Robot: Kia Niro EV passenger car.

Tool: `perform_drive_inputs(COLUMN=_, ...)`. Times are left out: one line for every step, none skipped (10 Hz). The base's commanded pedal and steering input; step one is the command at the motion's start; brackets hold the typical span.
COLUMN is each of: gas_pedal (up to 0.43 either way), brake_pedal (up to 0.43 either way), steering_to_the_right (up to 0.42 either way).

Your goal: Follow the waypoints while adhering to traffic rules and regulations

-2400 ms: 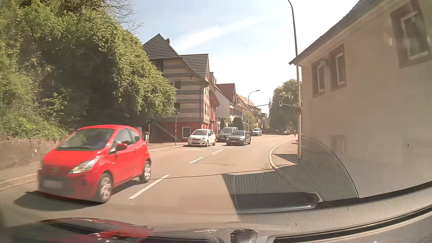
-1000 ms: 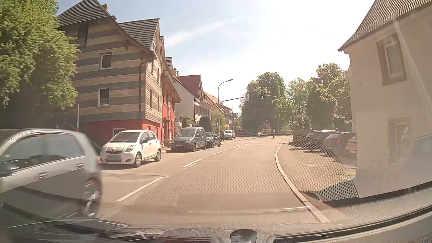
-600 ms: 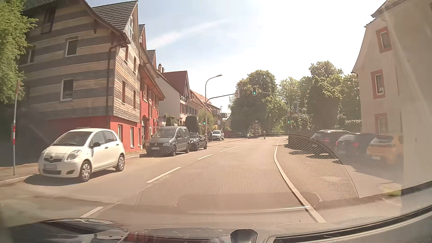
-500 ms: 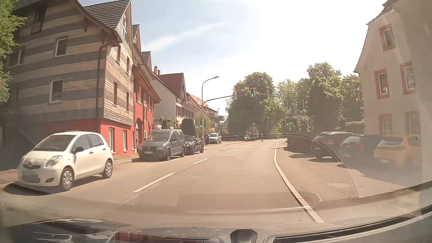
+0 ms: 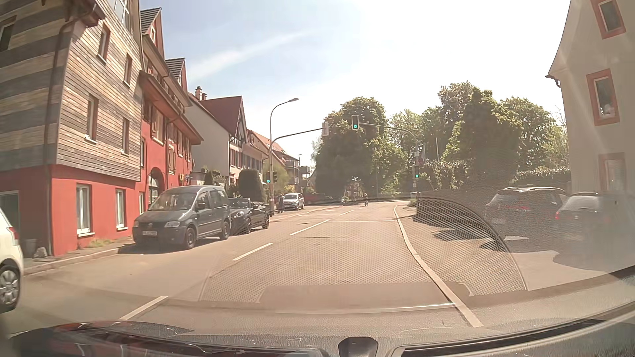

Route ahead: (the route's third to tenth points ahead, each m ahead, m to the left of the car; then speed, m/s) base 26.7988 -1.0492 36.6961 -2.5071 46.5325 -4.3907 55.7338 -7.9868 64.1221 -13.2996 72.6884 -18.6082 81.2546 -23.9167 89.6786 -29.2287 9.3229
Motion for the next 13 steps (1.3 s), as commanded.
perform_drive_inputs(gas_pedal=0.079, brake_pedal=0.000, steering_to_the_right=0.047)
perform_drive_inputs(gas_pedal=0.079, brake_pedal=0.000, steering_to_the_right=0.046)
perform_drive_inputs(gas_pedal=0.079, brake_pedal=0.000, steering_to_the_right=0.045)
perform_drive_inputs(gas_pedal=0.079, brake_pedal=0.000, steering_to_the_right=0.044)
perform_drive_inputs(gas_pedal=0.079, brake_pedal=0.000, steering_to_the_right=0.043)
perform_drive_inputs(gas_pedal=0.079, brake_pedal=0.000, steering_to_the_right=0.040)
perform_drive_inputs(gas_pedal=0.079, brake_pedal=0.000, steering_to_the_right=0.036)
perform_drive_inputs(gas_pedal=0.079, brake_pedal=0.000, steering_to_the_right=0.031)
perform_drive_inputs(gas_pedal=0.079, brake_pedal=0.000, steering_to_the_right=0.029)
perform_drive_inputs(gas_pedal=0.079, brake_pedal=0.000, steering_to_the_right=0.026)
perform_drive_inputs(gas_pedal=0.079, brake_pedal=0.000, steering_to_the_right=0.023)
perform_drive_inputs(gas_pedal=0.079, brake_pedal=0.000, steering_to_the_right=0.022)
perform_drive_inputs(gas_pedal=0.079, brake_pedal=0.000, steering_to_the_right=0.020)
